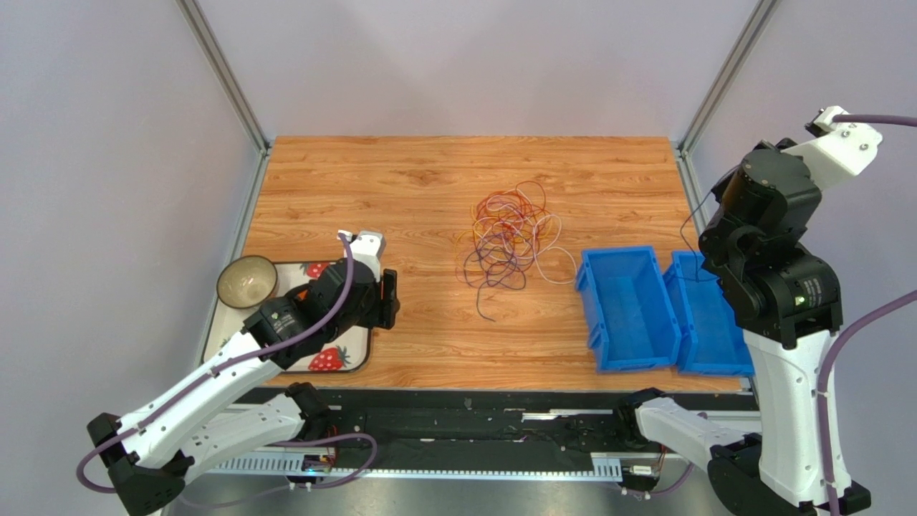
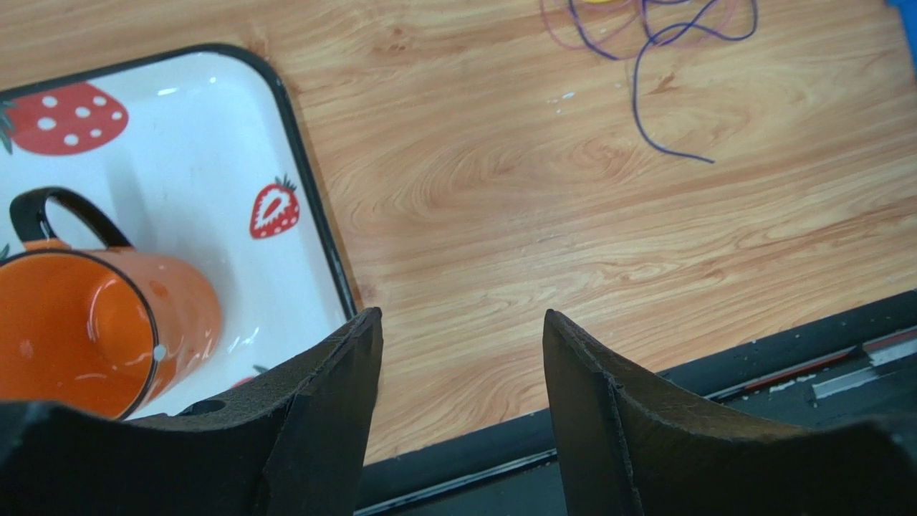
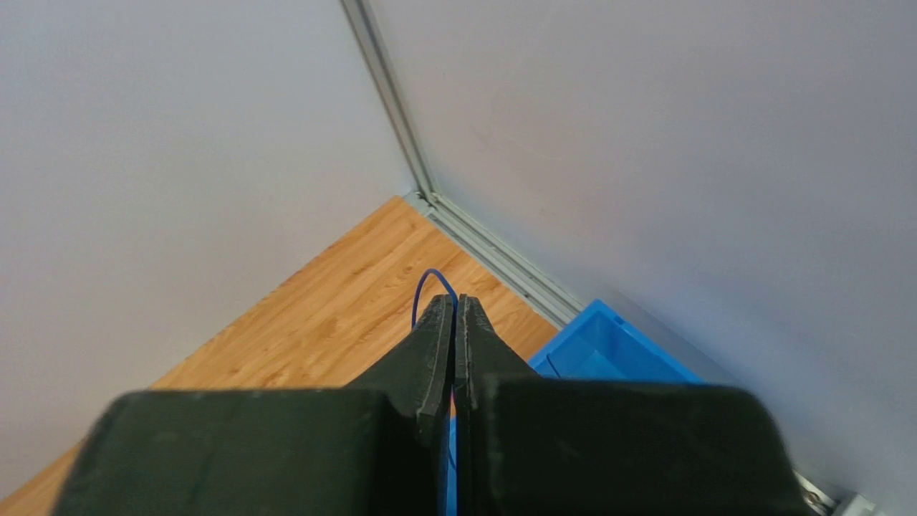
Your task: Untangle the cables
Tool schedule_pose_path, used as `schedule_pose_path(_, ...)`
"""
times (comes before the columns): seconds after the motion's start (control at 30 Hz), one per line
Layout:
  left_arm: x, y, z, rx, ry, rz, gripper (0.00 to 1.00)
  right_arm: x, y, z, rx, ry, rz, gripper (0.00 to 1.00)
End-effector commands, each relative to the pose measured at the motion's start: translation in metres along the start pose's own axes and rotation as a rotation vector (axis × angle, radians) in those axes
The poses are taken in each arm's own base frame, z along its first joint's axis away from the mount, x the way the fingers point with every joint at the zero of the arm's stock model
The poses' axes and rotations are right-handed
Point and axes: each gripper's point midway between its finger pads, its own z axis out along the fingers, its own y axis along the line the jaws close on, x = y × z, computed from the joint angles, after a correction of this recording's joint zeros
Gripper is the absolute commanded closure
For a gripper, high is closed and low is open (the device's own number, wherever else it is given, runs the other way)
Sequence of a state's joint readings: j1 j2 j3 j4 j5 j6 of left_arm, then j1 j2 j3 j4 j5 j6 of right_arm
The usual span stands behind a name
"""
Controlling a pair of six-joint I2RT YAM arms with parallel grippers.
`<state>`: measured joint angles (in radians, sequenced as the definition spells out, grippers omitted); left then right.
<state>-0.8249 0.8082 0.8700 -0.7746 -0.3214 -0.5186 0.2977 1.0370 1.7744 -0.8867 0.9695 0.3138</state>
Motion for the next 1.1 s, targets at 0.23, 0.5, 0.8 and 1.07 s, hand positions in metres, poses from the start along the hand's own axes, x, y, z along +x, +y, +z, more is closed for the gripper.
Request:
schedule_pose_path(0.23, 0.016, 0.008, -0.016, -0.022, 0.094, 0.007, 0.35, 0.015, -0.049, 0.013, 0.270, -0.026, -0.089, 1.00)
schedule_pose_path(0.5, 0.017, 0.011, -0.017, -0.024, 0.075, 0.001, 0.36, 0.036, -0.071, 0.039, 0.388, 0.017, -0.113, 1.00)
schedule_pose_path(0.8, 0.017, 0.012, -0.016, -0.029, 0.070, -0.003, 0.38, 0.071, -0.092, 0.065, 0.422, 0.115, -0.051, 1.00)
schedule_pose_path(1.07, 0.022, 0.012, -0.010, -0.058, 0.101, 0.009, 0.40, 0.128, -0.102, 0.083, 0.383, 0.215, -0.003, 1.00)
